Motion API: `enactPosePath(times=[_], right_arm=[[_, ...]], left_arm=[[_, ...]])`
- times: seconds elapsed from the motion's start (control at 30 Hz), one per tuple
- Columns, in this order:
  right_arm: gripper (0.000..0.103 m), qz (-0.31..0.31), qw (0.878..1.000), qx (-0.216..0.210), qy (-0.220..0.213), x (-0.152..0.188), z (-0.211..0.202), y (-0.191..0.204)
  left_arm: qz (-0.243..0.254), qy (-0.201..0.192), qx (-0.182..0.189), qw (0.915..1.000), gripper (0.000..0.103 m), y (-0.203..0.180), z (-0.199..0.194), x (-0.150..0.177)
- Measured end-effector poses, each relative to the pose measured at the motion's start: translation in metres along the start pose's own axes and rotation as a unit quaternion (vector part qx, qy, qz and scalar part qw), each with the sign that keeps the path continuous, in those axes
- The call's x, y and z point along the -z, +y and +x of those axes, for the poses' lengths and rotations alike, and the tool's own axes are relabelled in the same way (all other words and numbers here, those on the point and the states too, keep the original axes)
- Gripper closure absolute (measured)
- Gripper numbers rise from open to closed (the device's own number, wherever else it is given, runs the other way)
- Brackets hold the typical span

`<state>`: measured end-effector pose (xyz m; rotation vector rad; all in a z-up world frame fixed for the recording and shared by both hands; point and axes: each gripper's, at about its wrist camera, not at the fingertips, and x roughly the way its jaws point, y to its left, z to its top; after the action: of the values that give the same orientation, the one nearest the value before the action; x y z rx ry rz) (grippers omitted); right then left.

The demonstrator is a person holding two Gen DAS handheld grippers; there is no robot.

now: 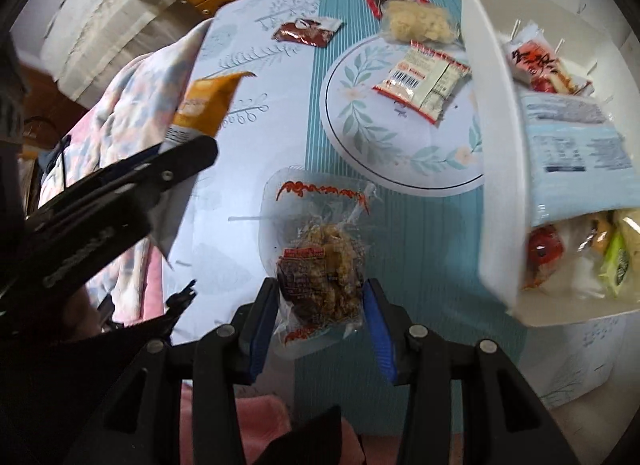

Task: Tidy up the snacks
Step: 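Lift the OATS bar and nut bag toward the white tray with both tools, then lower the OATS bar and nut bag into the tray and open both tools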

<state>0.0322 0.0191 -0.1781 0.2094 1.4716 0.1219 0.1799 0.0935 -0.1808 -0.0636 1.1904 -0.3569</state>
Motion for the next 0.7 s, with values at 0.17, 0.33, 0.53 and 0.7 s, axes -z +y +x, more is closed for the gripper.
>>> enactPosePath(times=[0.17, 0.33, 0.53, 0.7], right_arm=[[0.059, -0.027, 1.000, -0.008, -0.013, -0.001, -0.027, -0.019], [0.059, -0.036, 0.999, 0.001, -0.029, 0.005, -0.053, -0.047], [0.059, -0.043, 0.998, 0.007, -0.042, 0.005, -0.071, -0.080], [0.059, -0.034, 0.998, 0.009, -0.050, 0.006, -0.084, -0.112]], left_arm=[[-0.024, -0.018, 0.009, 0.9995, 0.062, -0.026, -0.011, 0.003], [-0.031, -0.034, 0.018, 0.9988, 0.062, -0.059, -0.016, 0.003], [-0.034, -0.046, 0.040, 0.9976, 0.062, -0.101, -0.015, 0.001], [-0.041, -0.048, 0.063, 0.9960, 0.062, -0.132, -0.010, -0.002]])
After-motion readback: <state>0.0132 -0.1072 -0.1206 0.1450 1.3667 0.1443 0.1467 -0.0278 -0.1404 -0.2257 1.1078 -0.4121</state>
